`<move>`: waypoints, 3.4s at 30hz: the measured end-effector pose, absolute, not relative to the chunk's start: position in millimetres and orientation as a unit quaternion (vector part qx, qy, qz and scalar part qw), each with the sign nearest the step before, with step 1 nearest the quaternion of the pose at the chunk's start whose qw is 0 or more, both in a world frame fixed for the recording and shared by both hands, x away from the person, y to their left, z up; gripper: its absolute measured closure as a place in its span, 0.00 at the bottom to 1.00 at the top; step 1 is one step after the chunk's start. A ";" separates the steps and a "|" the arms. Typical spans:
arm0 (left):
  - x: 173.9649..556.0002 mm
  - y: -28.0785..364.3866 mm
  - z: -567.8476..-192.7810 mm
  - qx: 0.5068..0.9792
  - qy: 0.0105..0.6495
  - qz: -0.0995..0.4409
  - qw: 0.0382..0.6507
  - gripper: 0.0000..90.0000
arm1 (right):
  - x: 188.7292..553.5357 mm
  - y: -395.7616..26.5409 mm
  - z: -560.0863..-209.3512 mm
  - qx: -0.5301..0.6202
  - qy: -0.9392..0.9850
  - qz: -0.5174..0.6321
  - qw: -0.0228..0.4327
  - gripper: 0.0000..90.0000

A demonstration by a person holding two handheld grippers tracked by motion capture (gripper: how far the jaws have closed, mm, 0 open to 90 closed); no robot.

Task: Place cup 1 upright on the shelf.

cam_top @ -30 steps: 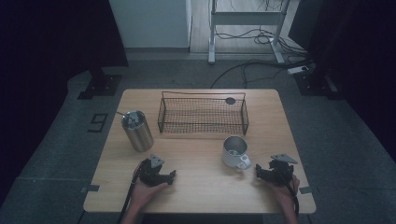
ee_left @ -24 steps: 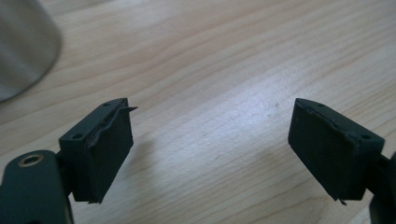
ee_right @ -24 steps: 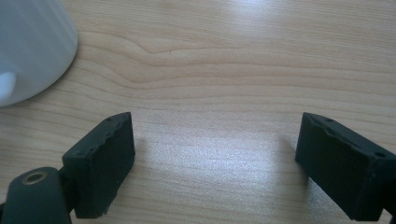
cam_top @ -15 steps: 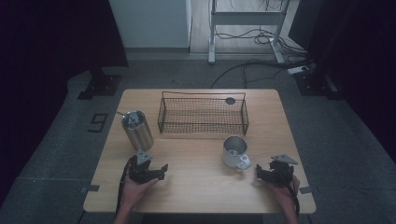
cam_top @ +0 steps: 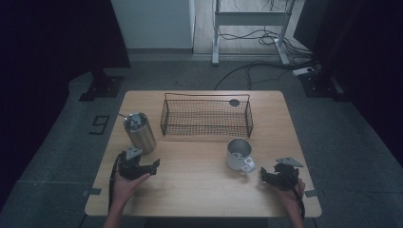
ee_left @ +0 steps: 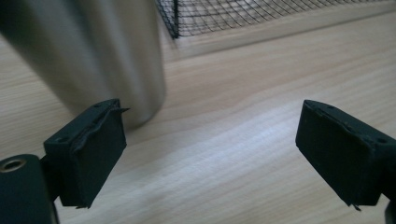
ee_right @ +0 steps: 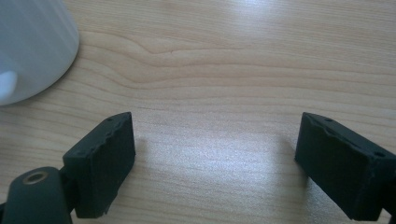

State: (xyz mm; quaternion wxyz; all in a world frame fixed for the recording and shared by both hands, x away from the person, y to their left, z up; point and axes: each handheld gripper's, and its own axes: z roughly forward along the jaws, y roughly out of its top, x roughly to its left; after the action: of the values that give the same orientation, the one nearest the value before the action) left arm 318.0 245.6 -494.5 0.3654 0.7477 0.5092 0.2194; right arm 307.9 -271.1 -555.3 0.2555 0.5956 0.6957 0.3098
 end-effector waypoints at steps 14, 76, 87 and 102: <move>325.7 255.5 -486.9 0.749 0.508 0.226 0.360 0.06 | 307.6 -270.4 -555.5 0.595 0.695 0.310 0.258 0.14; 402.3 268.0 -466.1 0.713 0.526 0.295 0.359 0.02 | 308.7 -270.4 -555.4 0.595 0.695 0.311 0.256 0.14; 413.3 266.2 -469.3 0.713 0.524 0.296 0.359 0.01 | 309.5 -270.1 -555.3 0.595 0.696 0.310 0.257 0.14; 412.6 266.6 -469.2 0.714 0.525 0.284 0.365 0.04 | 309.6 -270.1 -555.3 0.594 0.696 0.311 0.257 0.14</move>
State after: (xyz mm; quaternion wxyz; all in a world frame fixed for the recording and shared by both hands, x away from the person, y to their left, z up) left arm 412.6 266.6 -469.2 0.3650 0.7140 0.5254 0.2845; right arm 309.6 -270.1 -555.3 0.2566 0.5943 0.6961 0.3106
